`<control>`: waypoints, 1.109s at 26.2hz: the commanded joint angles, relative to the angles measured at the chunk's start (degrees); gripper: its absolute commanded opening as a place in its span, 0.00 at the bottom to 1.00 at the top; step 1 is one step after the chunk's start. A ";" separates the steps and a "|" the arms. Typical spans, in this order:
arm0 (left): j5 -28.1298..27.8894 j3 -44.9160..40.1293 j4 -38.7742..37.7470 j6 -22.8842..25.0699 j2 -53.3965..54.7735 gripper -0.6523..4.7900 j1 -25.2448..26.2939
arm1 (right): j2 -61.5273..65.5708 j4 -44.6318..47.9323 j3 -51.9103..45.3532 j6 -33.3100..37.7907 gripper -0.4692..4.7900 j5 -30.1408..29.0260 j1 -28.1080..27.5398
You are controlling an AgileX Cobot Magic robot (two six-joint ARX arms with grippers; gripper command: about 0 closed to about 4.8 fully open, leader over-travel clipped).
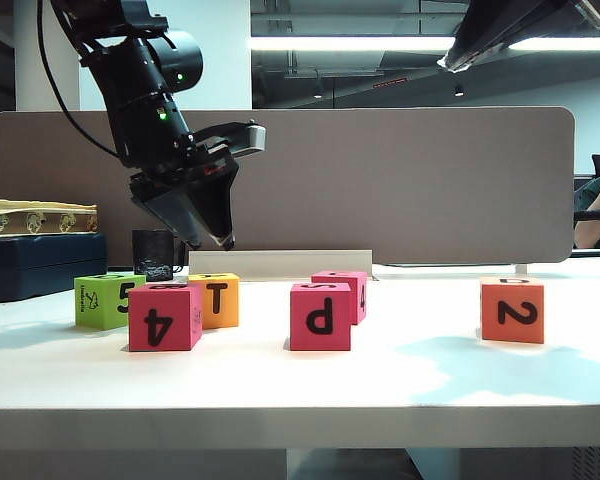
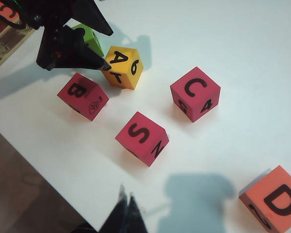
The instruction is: Select the appropriate blocks from the scattered letter blocks on the table and arrange them in a row to spell out "ABCD".
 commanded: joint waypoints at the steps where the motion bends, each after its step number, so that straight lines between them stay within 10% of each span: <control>1: -3.37 0.09 -0.09 4.44 0.92 0.81 -0.90 | -0.13 0.07 0.31 -0.20 0.09 -0.13 0.02; 18: -5.77 0.04 3.45 5.77 5.66 0.73 -1.09 | -0.11 -0.68 0.31 -0.20 0.09 -0.09 0.00; 21: -5.66 0.04 3.93 2.82 5.66 0.57 -1.09 | -0.11 -0.66 0.31 -0.20 0.09 -0.09 0.00; 29: -5.79 0.15 4.87 -6.29 5.62 0.56 -1.09 | -0.11 -0.35 0.31 -0.22 0.09 -0.09 0.00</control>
